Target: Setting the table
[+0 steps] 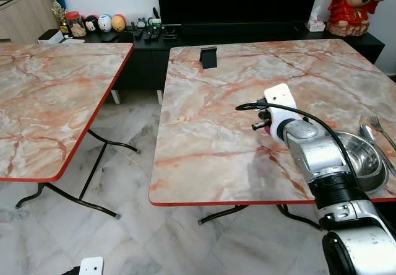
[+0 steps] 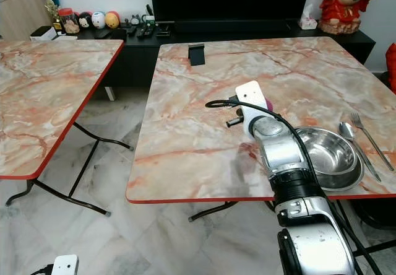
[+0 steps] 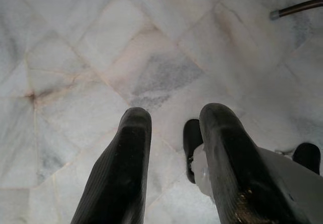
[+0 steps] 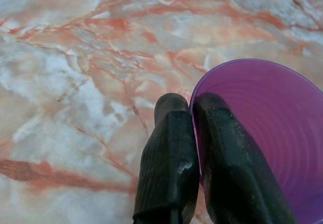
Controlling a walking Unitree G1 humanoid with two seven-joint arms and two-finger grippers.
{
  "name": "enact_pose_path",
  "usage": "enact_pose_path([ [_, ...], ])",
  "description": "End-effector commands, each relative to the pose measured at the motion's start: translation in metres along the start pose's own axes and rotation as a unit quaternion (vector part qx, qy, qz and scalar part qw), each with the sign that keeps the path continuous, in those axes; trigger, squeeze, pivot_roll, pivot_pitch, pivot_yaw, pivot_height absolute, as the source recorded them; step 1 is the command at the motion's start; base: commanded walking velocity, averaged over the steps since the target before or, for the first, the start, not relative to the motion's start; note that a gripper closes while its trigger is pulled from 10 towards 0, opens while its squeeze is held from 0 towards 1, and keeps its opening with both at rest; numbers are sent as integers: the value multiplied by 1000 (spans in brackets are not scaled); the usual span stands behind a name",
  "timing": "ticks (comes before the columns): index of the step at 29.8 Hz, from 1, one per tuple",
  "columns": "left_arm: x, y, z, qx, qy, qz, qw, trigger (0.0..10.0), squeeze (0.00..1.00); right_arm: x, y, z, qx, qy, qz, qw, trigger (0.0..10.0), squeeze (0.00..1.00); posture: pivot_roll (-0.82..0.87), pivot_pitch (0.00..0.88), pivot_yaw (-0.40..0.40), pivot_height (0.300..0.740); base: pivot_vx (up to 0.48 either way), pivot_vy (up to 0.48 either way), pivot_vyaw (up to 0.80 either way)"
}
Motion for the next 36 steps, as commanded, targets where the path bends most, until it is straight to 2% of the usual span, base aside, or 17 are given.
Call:
enact_pose_path([
  [1,2,0,-1,0,4,3,1000,10000,0,3,7,3,-1,-17,5,1000,10000,0,-113,0,50,740,0,0,0],
  [5,3,-1,-1,-1,4,4,1000,10000,0,-3,11,5,0,-24,-3,1000,10000,0,-118,0,50,740,0,0,0],
  [15,2,0,0,-4,4,3,1000,10000,0,-19,20,-3,12,-31,-23,999,10000,0,-122,0,48,740,0,0,0],
  [21,0,0,-1,-3,4,0,1000,10000,0,-20,20,-5,14,-31,-21,999,10000,0,-118,0,48,740,0,0,0],
  [29,-6,2,-6,0,1,-13,1000,10000,0,-21,20,-17,34,-43,-22,998,10000,0,-114,0,50,740,0,0,0],
  [36,-9,3,-8,2,0,-19,1000,10000,0,-28,20,-14,27,-43,-32,998,10000,0,-118,0,56,740,0,0,0],
])
Point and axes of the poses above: a point about 5 cm out from each wrist's last joint towards the gripper, its own y axis pointing back from the gripper into the wrist, its own x axis along the axis of the wrist's last joint, z = x × y, the point moved 4 cm from there along -y, pointing out of the wrist towards the gripper, and after that the axes turned 1 degree about -y, right-handed, at the moved point
